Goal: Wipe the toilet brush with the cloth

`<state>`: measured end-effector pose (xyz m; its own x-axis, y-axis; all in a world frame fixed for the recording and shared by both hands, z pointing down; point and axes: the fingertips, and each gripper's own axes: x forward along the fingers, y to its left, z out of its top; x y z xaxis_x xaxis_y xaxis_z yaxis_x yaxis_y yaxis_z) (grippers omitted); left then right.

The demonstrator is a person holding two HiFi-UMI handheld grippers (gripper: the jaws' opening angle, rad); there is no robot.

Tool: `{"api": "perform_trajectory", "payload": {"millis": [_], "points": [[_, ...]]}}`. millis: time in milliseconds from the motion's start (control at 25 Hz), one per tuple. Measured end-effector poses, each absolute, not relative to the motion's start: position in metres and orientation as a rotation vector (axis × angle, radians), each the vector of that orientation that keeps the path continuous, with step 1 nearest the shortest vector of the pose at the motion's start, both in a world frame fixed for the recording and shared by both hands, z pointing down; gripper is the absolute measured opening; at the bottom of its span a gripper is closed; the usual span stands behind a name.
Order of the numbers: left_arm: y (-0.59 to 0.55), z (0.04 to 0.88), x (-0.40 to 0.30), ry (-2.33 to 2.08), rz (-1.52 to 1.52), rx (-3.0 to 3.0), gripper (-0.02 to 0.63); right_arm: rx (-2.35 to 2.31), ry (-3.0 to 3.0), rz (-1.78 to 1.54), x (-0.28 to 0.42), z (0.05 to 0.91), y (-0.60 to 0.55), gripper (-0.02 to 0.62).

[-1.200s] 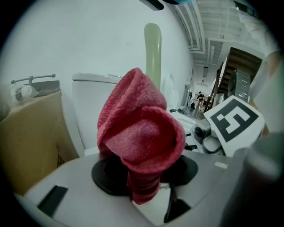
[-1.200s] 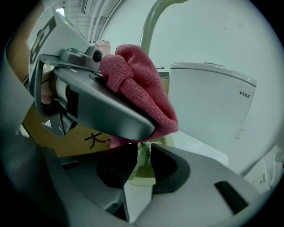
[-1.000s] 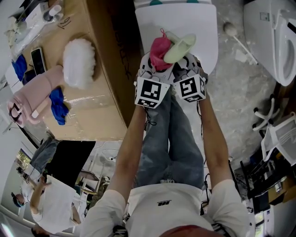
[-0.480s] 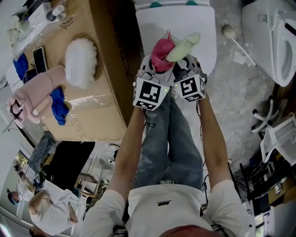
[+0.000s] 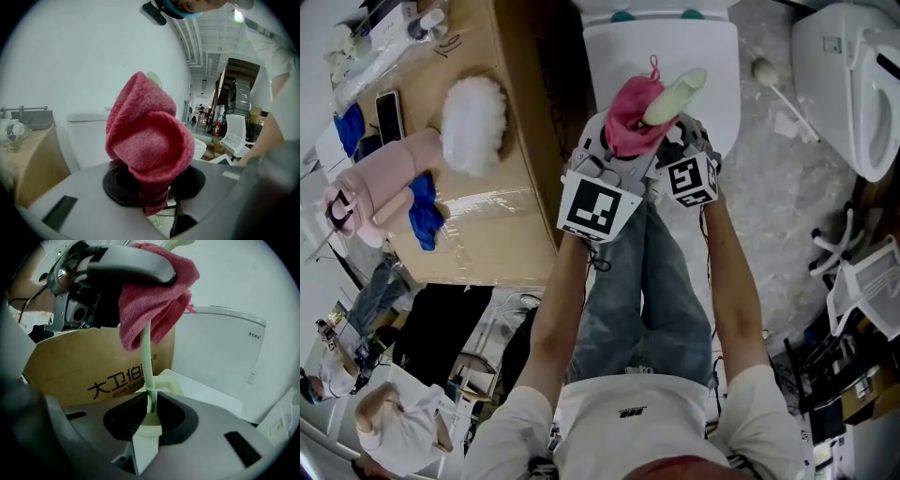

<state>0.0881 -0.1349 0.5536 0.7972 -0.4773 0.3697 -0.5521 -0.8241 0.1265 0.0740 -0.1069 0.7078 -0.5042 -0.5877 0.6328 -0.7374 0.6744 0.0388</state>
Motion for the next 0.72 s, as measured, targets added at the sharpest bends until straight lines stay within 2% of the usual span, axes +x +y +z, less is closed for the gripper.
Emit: {"api": "perform_trajectory", "payload": {"millis": [720], "points": [[-0.158, 0.462, 0.103, -0.708, 0.323, 2.843, 0.190, 1.010, -2.264, 0.319, 0.073, 0.710, -0.106, 0.058]]}}
